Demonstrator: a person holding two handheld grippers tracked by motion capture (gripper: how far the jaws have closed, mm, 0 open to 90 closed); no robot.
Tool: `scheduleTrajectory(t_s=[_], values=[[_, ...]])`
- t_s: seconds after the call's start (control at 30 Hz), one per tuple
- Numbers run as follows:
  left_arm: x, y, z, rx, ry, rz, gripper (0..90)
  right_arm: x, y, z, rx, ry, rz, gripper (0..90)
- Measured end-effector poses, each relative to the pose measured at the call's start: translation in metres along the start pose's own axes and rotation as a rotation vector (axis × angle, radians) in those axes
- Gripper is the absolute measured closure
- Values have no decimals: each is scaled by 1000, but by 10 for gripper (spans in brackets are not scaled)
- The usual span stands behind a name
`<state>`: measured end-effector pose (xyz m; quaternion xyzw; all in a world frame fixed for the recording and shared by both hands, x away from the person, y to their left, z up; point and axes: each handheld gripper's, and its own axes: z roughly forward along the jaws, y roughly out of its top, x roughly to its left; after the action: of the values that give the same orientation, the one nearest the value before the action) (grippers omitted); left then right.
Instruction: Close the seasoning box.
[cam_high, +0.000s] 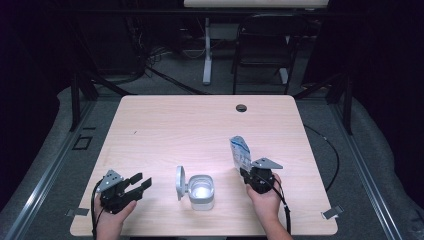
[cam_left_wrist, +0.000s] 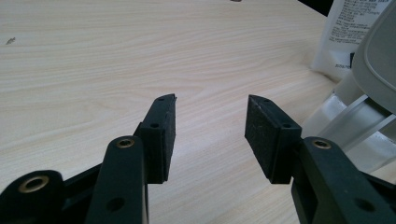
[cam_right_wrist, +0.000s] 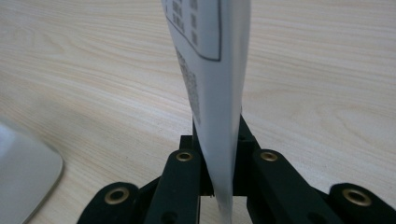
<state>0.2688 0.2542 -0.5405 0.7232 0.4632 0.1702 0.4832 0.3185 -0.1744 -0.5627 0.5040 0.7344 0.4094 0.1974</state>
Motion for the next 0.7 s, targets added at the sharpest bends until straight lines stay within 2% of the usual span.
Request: scheduleTrajectory(t_s=[0.13, 0.17, 0.33, 0.5, 0.63, 0.7], values=[[0, 0, 0, 1, 0, 1, 536, -3, -4, 1, 1, -7, 17, 844], [0, 0, 0, 2, -1, 0, 536, -3, -4, 2, -12, 0, 28, 836], [-1, -1, 2, 2, -1, 2, 536, -3, -6, 0, -10, 13, 8, 755], [-2, -1, 2, 3, -4, 4, 536, -7, -12, 0, -22, 11, 32, 706], [-1, 0, 1, 7, -3, 3, 536, -9, -17, -3, -30, 7, 12, 654], [-2, 0, 2, 5, -2, 6, 537, -8, -18, -4, -27, -3, -14, 643]])
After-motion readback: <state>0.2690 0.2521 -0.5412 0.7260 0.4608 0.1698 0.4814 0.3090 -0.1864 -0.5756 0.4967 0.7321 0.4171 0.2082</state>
